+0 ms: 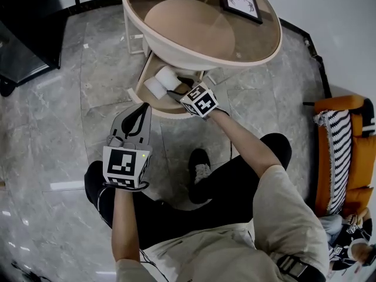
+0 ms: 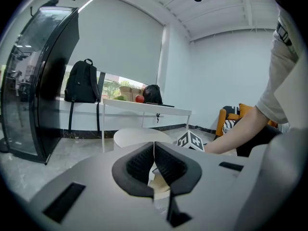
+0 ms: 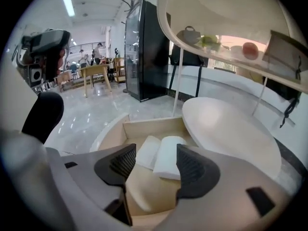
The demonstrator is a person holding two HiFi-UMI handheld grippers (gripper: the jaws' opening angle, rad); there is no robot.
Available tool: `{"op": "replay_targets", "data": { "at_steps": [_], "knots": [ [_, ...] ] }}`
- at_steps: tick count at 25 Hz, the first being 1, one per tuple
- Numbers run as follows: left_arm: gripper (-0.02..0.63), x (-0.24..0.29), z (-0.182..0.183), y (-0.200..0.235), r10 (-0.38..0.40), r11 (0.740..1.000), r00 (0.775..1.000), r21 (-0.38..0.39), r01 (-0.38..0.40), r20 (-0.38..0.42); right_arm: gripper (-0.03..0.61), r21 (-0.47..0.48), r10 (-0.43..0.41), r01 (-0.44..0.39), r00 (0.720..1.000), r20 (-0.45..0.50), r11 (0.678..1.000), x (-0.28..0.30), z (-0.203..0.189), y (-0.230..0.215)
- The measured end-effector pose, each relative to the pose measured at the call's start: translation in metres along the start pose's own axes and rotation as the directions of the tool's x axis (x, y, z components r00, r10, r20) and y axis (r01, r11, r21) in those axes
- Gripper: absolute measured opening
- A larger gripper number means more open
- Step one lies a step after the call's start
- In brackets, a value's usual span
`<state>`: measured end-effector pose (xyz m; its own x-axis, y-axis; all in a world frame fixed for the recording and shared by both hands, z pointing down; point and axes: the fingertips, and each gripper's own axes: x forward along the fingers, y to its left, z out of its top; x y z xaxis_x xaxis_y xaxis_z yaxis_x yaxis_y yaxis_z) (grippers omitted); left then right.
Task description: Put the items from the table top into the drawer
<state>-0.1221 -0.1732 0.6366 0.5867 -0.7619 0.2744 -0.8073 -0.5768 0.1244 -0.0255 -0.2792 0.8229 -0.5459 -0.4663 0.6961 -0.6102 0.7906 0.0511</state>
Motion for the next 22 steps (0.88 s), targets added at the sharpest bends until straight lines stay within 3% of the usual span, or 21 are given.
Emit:
{"op": "replay_targets", "data": {
  "at_steps": [4, 10, 19, 22],
  "knots": [
    [0.021, 0.004, -0.005, -0.004, -0.004, 1.000, 1.000, 0.008, 0.004, -0.010, 0.275, 0.015, -0.029, 0.028, 0.996, 0.081, 1.000, -0.018, 0.013, 0.006],
    [0.021, 0.013, -0.012, 0.000, -0.005, 1.000, 1.000, 0.017, 0.006, -0.007, 0.260, 0.214, 0.005, -0.051, 0.977, 0.214, 0.975, -0.045, 0.027, 0.034],
    [0.021, 0.014, -0.027, 0.002, -0.017, 1.000, 0.999, 0.020, 0.018, -0.038, 0.078, 0.239, 0.018, -0.082, 0.965, 0.260, 0.968, -0.057, 0.027, 0.067],
    [0.021, 0.011, -0.030, 0.002, -0.016, 1.000, 0.999, 0.011, 0.016, -0.030, 0.054, 0.258, 0.050, -0.116, 0.967, 0.252, 0.959, -0.053, 0.021, 0.079]
  ]
}}
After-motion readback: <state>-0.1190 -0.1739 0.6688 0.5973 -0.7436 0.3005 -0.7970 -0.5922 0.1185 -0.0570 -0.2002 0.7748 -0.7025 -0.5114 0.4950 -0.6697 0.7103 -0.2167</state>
